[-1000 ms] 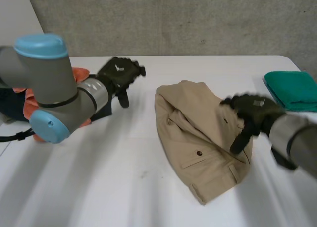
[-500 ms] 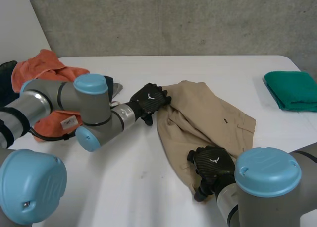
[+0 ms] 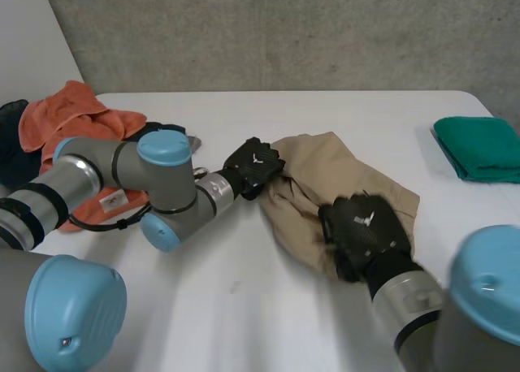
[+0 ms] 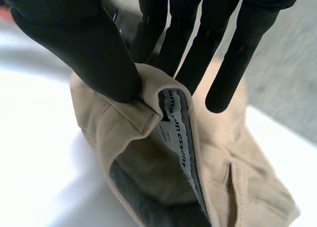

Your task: Fold the laundry.

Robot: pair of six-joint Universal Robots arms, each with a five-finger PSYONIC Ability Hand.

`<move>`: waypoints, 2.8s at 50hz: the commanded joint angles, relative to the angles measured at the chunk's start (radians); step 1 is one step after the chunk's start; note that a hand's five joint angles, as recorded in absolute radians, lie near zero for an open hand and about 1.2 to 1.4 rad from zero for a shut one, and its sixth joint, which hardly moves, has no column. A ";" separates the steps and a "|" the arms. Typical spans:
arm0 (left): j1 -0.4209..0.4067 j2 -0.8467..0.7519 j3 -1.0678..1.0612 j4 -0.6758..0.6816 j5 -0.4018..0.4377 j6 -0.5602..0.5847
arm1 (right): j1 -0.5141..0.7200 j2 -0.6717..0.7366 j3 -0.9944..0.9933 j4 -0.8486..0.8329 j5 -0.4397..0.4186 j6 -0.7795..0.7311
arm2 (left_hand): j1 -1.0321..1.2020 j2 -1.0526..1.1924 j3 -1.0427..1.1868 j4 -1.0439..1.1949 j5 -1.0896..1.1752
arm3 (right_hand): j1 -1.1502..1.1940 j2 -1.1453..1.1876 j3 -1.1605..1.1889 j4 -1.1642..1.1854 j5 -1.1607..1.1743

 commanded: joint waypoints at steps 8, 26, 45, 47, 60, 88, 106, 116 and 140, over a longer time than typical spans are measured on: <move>-0.028 0.408 -0.158 0.097 -0.248 -0.075 | -0.243 -0.212 -0.243 0.070 -0.059 -0.154 | 0.230 0.203 0.209 0.200 0.241 | 0.320 0.236 0.210 0.201 0.232; -0.028 1.097 -0.381 0.180 -0.293 -0.315 | -0.262 -0.206 -0.725 0.240 -0.080 -0.113 | 0.230 0.203 0.209 0.200 0.241 | 0.320 0.236 0.210 0.201 0.232; 0.102 0.475 0.079 0.187 -0.257 -0.310 | -0.263 0.317 -0.952 0.188 -0.041 0.054 | 0.230 0.203 0.209 0.200 0.241 | 0.320 0.236 0.210 0.201 0.232; 0.105 0.349 0.191 0.189 -0.254 -0.308 | -0.258 0.425 -0.983 0.116 -0.029 0.071 | 0.230 0.203 0.209 0.200 0.241 | 0.320 0.236 0.210 0.201 0.232; 0.136 0.092 0.341 0.347 -0.264 -0.316 | -0.193 0.862 -1.300 -0.129 0.016 -0.204 | -0.991 -1.019 -1.013 -1.022 -0.981 | -0.901 -0.986 -1.012 -1.021 -0.989; 0.186 1.084 -1.113 -0.013 -0.385 -0.299 | -0.297 0.225 -0.433 0.486 -0.306 -0.292 | -0.583 -0.611 -0.604 -0.613 -0.573 | -0.601 -0.686 -0.711 -0.721 -0.689; 0.197 1.045 -1.425 0.032 -0.360 -0.137 | -0.281 0.370 -0.201 0.004 -0.403 -0.388 | -0.656 -0.684 -0.677 -0.686 -0.646 | -0.556 -0.641 -0.667 -0.676 -0.644; 0.211 0.979 -1.434 0.201 -0.360 -0.137 | -0.278 0.510 -0.302 -0.042 -0.391 -0.391 | -0.679 -0.707 -0.701 -0.710 -0.669 | -0.469 -0.554 -0.579 -0.589 -0.557; 0.200 0.781 -1.321 0.394 -0.368 -0.120 | -0.251 0.607 -0.441 -0.051 -0.342 -0.392 | 0.149 0.122 0.128 0.119 0.160 | 0.320 0.236 0.210 0.201 0.232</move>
